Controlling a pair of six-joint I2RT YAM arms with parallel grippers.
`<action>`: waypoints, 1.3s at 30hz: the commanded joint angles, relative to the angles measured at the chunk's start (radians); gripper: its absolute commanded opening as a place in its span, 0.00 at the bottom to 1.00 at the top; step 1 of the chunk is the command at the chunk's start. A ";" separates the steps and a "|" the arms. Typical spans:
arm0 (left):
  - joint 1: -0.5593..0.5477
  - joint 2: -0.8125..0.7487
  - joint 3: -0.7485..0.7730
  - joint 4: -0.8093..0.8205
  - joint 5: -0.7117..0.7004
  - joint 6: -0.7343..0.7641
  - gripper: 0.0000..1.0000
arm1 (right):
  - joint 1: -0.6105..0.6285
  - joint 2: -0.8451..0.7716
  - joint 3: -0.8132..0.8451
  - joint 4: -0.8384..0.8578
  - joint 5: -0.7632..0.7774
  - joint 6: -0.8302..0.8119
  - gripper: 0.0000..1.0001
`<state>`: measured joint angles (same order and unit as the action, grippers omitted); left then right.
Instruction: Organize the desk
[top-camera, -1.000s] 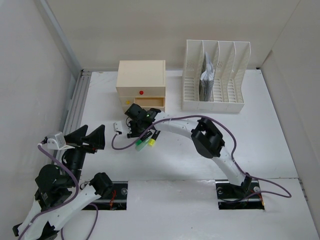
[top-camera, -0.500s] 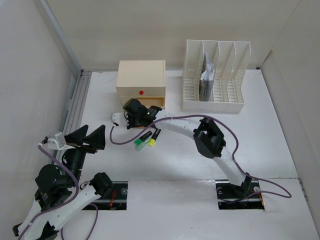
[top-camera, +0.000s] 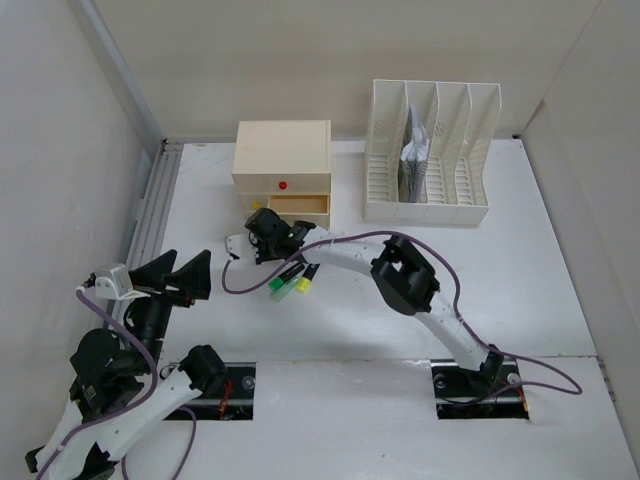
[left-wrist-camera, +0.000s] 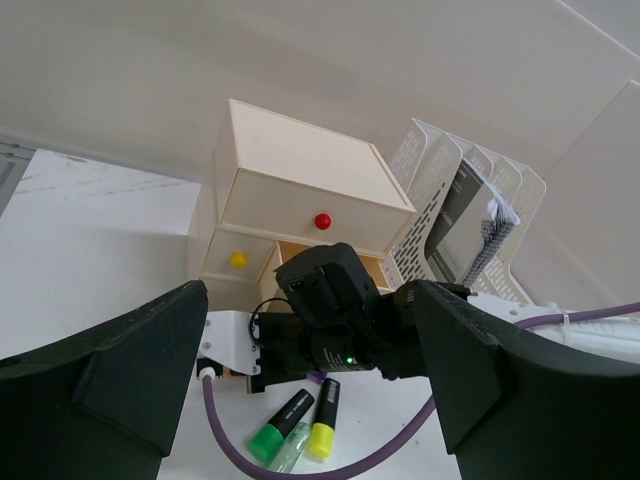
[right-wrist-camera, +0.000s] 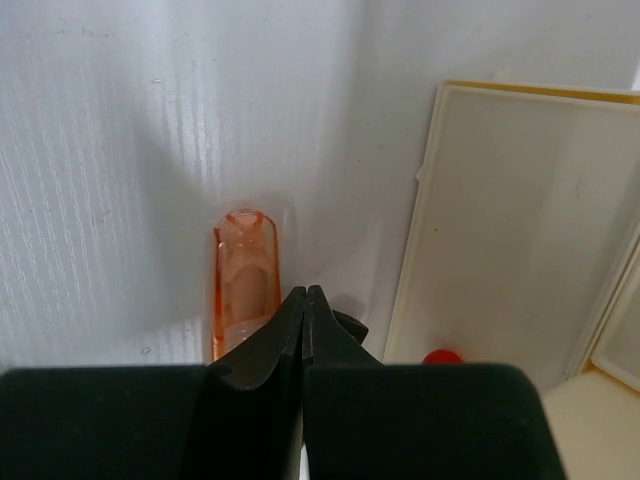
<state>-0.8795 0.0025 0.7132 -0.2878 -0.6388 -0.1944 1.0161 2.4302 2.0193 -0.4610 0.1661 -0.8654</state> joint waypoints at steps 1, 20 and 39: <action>0.002 -0.108 0.000 0.042 0.010 0.016 0.82 | 0.009 0.003 0.033 0.051 0.023 -0.014 0.00; 0.002 -0.108 0.000 0.042 0.010 0.016 0.82 | 0.030 -0.154 -0.096 -0.100 -0.183 0.037 0.00; 0.002 -0.118 0.000 0.042 0.010 0.016 0.82 | 0.041 -0.180 -0.045 -0.134 -0.233 0.086 0.23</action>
<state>-0.8795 0.0025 0.7132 -0.2878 -0.6365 -0.1944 1.0531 2.2780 1.9503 -0.5388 0.0101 -0.7883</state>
